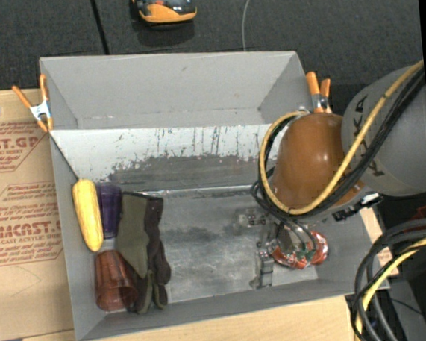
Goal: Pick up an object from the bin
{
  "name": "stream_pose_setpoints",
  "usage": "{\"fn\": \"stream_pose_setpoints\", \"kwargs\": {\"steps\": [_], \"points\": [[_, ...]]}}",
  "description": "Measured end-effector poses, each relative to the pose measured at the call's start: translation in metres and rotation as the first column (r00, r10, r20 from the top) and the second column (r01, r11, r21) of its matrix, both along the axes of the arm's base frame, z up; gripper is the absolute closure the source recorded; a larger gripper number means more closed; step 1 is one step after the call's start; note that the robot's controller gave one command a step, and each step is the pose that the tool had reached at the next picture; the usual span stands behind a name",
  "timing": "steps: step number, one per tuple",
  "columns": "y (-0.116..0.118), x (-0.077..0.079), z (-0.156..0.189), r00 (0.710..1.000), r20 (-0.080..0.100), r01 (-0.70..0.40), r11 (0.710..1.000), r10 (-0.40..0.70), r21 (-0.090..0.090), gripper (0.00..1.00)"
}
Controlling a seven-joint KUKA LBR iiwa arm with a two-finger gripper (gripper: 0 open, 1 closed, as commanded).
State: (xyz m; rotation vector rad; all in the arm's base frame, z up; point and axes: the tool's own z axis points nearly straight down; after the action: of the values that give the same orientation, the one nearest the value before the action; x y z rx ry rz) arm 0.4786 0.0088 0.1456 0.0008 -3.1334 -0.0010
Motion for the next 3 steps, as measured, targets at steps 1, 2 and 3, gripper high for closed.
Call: {"fn": "stream_pose_setpoints", "kwargs": {"steps": [1,2,3], "points": [[0.000,0.002,0.004,1.000,0.008,0.000,1.000,0.000,0.000,0.00],[-0.084,0.021,-0.071,1.000,0.012,-0.009,1.000,0.009,-0.001,0.00],[-0.124,0.032,-0.040,0.969,0.008,-0.248,0.969,0.248,0.001,0.00]]}}
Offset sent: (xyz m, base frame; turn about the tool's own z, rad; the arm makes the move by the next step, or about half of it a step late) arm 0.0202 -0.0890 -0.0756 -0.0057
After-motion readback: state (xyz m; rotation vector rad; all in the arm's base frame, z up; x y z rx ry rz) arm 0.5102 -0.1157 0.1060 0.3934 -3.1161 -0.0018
